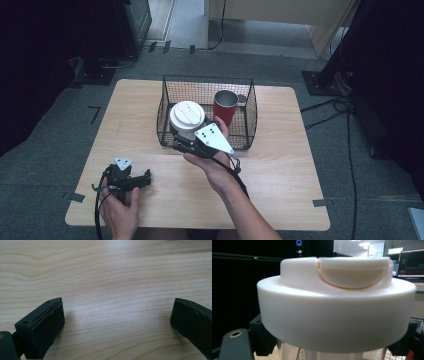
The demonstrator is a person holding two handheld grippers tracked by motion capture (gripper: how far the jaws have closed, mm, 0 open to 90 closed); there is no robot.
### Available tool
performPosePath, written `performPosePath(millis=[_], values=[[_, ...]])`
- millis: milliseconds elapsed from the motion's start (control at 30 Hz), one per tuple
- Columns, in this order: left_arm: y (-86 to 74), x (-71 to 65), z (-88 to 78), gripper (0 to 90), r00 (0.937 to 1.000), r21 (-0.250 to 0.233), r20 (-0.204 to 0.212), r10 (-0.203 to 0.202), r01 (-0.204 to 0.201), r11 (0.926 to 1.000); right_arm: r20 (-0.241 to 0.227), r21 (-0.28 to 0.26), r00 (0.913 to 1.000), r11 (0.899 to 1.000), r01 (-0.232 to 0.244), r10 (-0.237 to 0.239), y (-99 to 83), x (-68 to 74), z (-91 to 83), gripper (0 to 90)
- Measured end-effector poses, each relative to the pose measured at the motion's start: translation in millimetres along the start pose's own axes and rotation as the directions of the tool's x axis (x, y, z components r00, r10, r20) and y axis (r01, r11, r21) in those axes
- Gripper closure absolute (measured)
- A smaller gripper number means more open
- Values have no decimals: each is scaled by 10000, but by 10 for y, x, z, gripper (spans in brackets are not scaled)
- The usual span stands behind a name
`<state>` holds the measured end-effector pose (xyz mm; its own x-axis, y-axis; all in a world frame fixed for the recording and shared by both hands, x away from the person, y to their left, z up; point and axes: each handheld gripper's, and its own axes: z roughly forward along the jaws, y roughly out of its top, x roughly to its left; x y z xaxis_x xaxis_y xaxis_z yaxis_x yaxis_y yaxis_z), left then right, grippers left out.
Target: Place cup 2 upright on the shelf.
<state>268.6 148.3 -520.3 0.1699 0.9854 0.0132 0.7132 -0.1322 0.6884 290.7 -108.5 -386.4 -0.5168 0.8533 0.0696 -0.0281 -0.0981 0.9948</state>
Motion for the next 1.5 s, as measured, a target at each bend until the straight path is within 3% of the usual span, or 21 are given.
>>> performPosePath(millis=[400,700,900,1500], values=[[0,-1,1,1,10000,-5,0,-14,14,10000,270,-365,9994,9992,-183,193,191,-81,183,157],[3,-4,3,1,10000,9,2,-2,2,10000,437,-450,9989,9989,-160,180,279,-129,430,157],[3,-3,3,0,10000,16,7,5,-5,10000,672,-298,9977,9996,27,-7,253,-166,612,157],[3,-5,4,1,10000,-7,0,-16,16,10000,1181,390,9929,9992,109,-155,51,-336,922,157]])
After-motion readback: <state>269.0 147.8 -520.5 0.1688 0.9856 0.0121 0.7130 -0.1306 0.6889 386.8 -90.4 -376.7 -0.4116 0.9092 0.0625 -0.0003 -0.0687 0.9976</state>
